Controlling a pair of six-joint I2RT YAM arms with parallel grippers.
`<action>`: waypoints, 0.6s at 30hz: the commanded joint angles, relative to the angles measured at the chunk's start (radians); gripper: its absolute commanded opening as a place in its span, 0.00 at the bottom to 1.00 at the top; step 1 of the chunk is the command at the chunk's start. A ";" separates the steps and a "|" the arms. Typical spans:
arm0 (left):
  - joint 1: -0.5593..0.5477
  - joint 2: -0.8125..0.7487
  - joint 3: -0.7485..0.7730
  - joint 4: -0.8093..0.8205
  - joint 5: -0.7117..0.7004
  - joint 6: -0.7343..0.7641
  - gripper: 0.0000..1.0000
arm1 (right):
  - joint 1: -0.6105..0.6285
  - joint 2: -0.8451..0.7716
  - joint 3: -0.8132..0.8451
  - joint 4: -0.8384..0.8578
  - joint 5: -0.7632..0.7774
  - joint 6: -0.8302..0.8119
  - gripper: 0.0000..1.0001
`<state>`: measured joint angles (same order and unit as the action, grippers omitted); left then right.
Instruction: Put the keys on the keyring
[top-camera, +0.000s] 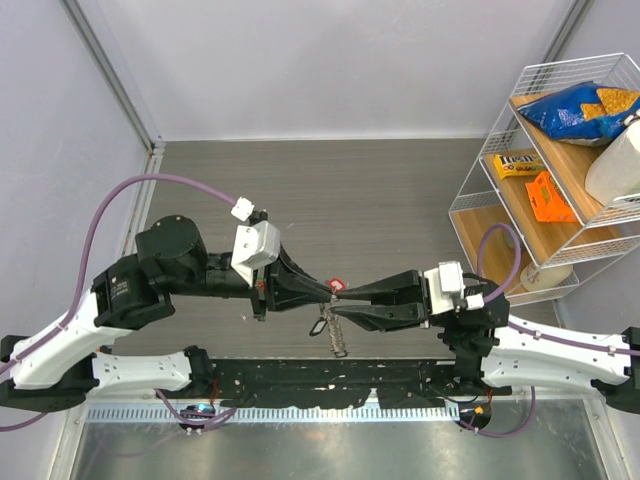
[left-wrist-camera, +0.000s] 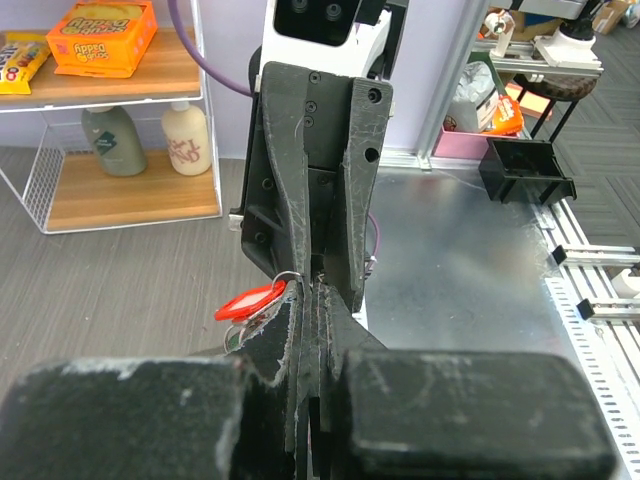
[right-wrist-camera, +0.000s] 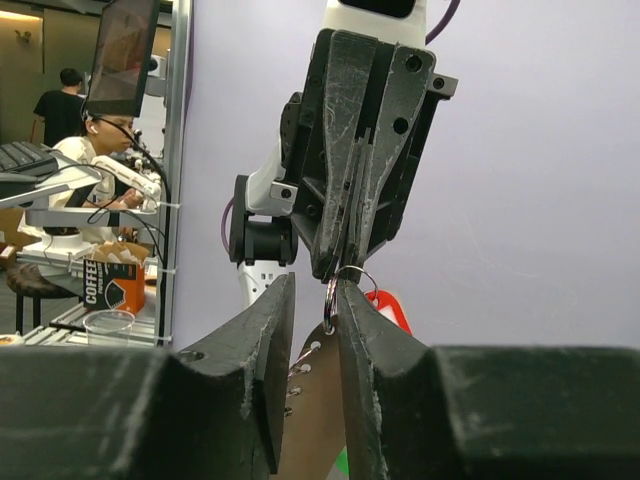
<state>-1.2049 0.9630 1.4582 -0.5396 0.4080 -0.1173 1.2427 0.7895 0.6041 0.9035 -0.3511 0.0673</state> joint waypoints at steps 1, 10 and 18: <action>-0.001 0.023 0.033 -0.039 -0.006 0.018 0.00 | 0.004 -0.050 0.033 0.038 0.021 -0.007 0.30; -0.001 0.034 0.042 -0.040 -0.003 0.022 0.00 | 0.004 -0.084 0.031 -0.023 0.046 -0.043 0.32; -0.001 0.028 0.034 -0.042 0.003 0.025 0.00 | 0.003 -0.121 0.029 -0.090 0.061 -0.063 0.33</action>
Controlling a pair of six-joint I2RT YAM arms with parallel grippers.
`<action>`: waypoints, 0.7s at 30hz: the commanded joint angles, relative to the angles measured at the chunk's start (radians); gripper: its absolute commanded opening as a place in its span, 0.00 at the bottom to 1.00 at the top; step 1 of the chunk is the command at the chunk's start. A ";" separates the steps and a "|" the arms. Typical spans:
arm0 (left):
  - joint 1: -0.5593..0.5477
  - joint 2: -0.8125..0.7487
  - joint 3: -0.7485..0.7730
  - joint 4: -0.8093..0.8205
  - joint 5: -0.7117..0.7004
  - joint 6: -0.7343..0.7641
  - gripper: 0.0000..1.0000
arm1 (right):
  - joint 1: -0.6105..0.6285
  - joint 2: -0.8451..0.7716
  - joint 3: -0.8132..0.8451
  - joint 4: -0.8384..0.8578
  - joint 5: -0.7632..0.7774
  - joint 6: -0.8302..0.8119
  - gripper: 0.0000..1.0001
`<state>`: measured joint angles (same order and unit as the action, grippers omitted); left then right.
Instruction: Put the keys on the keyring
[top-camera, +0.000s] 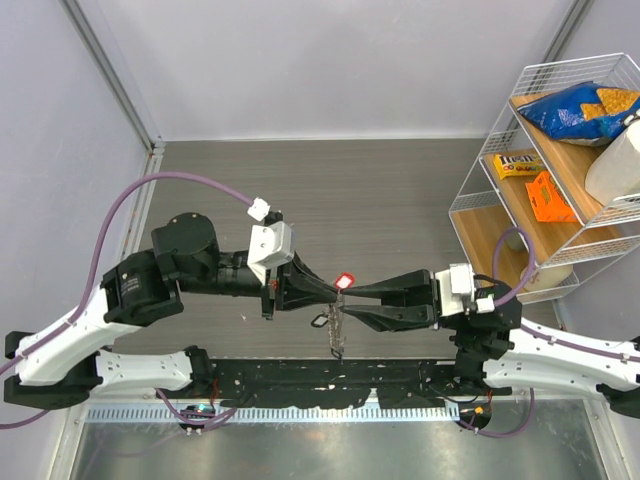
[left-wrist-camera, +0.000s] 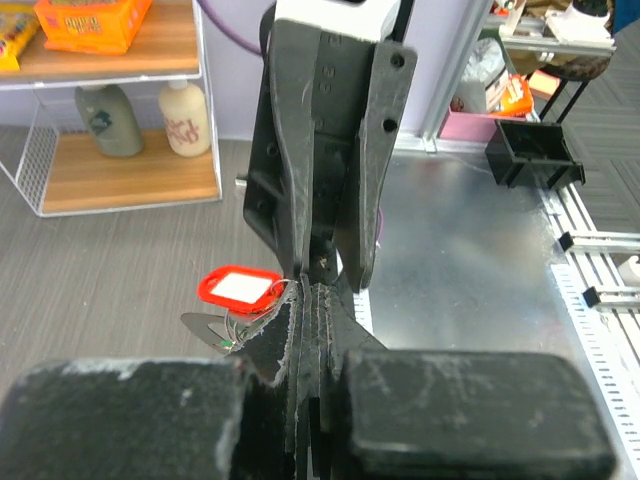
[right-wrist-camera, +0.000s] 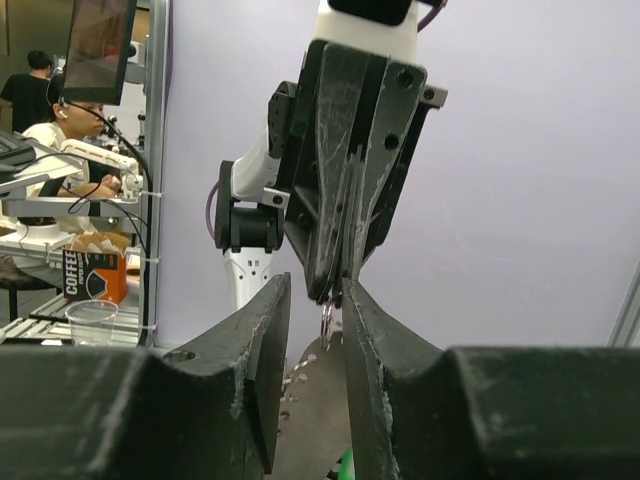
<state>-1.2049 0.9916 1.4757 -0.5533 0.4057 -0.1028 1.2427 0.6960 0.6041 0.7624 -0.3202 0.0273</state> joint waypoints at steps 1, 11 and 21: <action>-0.001 -0.001 0.015 -0.030 0.005 0.011 0.00 | 0.003 -0.029 0.028 0.049 0.032 -0.023 0.34; -0.001 -0.014 0.002 -0.025 0.004 0.014 0.00 | 0.004 -0.047 0.017 0.014 0.044 -0.050 0.34; -0.002 -0.025 -0.006 -0.033 0.084 0.021 0.00 | 0.004 -0.115 0.098 -0.346 -0.046 -0.202 0.34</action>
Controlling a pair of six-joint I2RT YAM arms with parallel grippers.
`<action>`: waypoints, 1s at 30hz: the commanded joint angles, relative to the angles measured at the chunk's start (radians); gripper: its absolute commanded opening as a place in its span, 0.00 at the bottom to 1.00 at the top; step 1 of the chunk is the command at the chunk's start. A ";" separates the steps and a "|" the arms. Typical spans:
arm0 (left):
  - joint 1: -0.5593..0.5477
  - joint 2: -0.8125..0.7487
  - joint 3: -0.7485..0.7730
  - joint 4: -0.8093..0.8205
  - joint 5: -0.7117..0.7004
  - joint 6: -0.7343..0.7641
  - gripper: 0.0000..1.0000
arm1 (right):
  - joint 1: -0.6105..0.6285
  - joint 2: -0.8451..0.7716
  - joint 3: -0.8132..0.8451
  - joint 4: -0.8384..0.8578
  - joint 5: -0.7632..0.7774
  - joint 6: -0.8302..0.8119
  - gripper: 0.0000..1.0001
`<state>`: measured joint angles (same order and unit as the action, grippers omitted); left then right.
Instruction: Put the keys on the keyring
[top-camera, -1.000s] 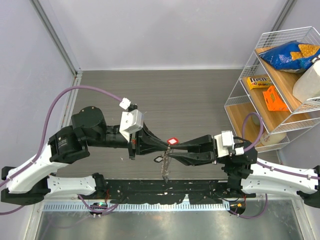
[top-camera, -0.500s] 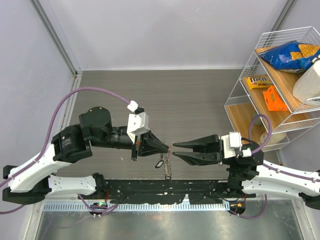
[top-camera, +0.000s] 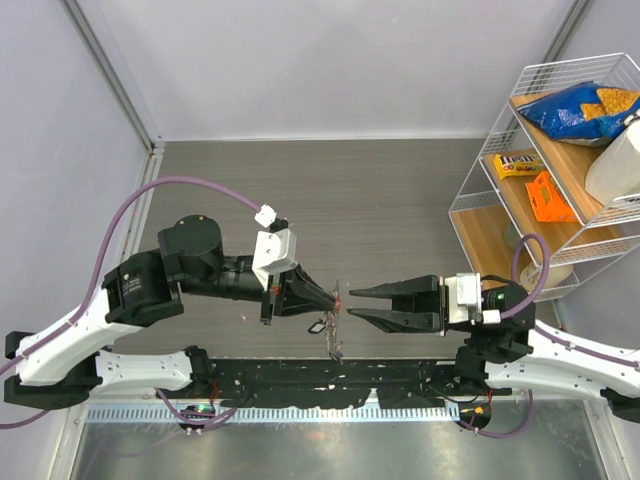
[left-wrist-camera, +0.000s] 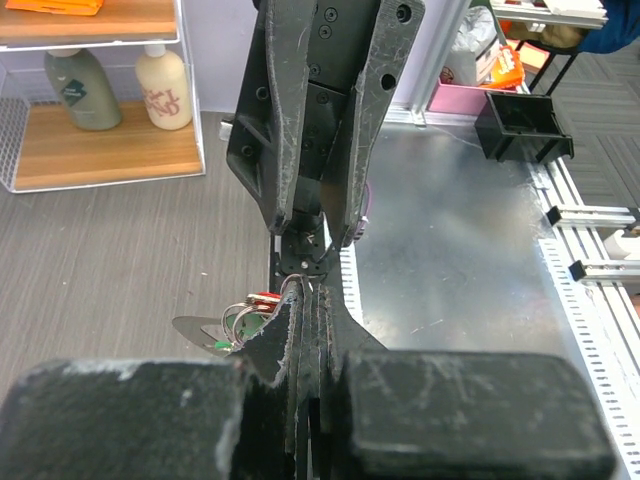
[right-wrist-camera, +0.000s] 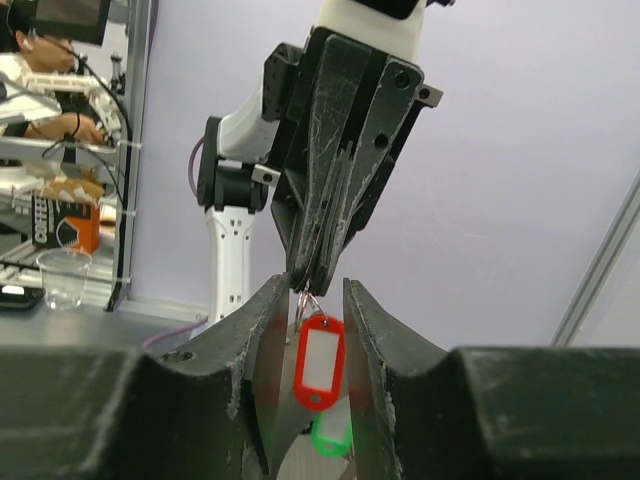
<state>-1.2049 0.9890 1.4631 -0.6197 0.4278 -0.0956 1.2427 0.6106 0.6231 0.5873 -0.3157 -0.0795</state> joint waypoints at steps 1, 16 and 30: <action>-0.001 -0.026 0.006 0.035 0.069 0.016 0.00 | 0.004 -0.034 0.092 -0.196 -0.056 -0.123 0.34; -0.001 -0.036 -0.012 0.046 0.181 0.023 0.00 | 0.003 0.049 0.274 -0.566 -0.263 -0.368 0.31; -0.001 -0.049 -0.021 0.057 0.215 0.022 0.00 | 0.004 0.092 0.319 -0.561 -0.289 -0.433 0.33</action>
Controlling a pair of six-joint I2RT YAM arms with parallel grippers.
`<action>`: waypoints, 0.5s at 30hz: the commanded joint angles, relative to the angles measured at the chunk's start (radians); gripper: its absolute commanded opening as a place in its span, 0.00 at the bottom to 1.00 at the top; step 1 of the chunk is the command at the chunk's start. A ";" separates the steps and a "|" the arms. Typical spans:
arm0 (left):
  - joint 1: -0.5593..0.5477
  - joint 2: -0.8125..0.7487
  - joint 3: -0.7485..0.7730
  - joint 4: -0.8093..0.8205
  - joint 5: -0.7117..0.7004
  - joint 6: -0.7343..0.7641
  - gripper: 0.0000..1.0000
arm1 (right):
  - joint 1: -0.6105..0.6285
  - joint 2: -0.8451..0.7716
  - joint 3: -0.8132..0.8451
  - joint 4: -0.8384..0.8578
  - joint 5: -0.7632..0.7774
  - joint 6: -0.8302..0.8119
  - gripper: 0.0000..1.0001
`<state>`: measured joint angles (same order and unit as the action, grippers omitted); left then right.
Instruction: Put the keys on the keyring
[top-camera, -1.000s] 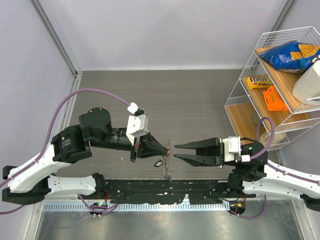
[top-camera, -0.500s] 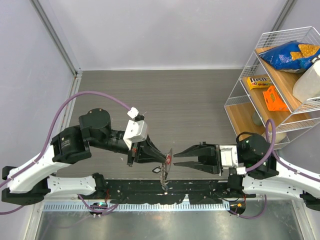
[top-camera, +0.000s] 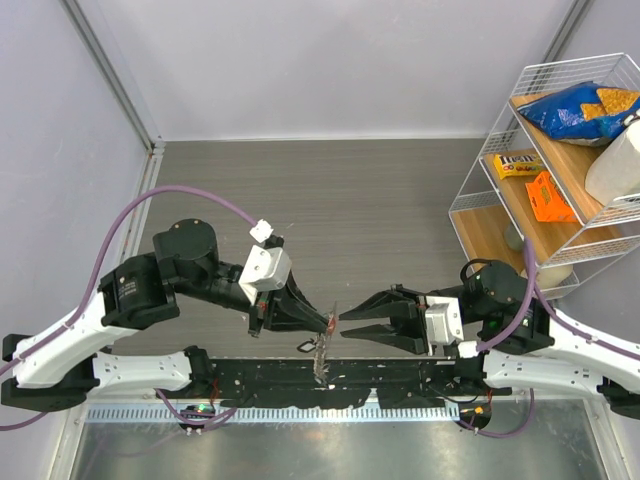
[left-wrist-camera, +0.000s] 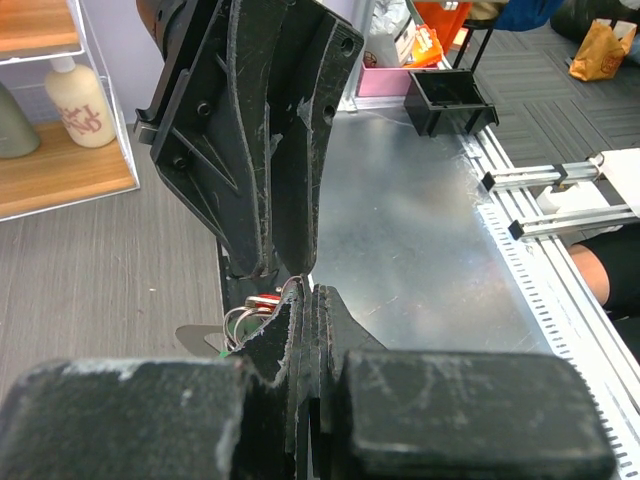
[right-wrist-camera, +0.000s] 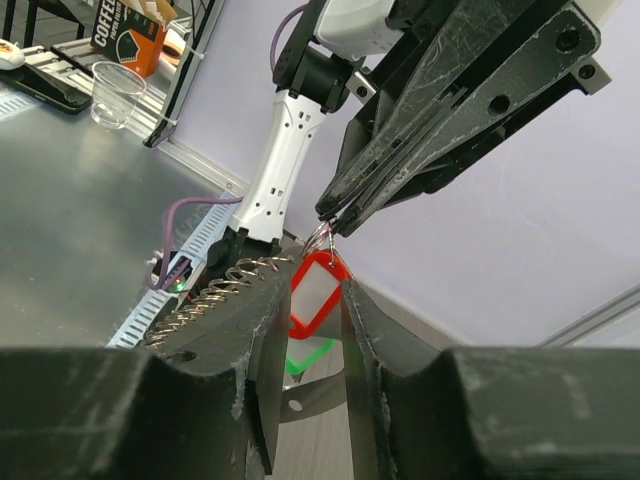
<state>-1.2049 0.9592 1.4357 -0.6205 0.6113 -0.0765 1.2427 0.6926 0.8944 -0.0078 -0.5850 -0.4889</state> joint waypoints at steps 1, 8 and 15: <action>-0.001 -0.019 0.005 0.056 0.031 0.003 0.00 | 0.004 0.015 0.047 0.040 -0.022 -0.025 0.33; -0.001 -0.017 0.006 0.059 0.036 0.001 0.00 | 0.004 0.039 0.063 0.055 -0.027 -0.040 0.32; -0.001 -0.019 0.008 0.058 0.038 0.000 0.00 | 0.004 0.053 0.069 0.074 -0.038 -0.048 0.31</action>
<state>-1.2049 0.9588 1.4345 -0.6205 0.6262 -0.0746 1.2427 0.7403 0.9165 0.0090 -0.6060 -0.5243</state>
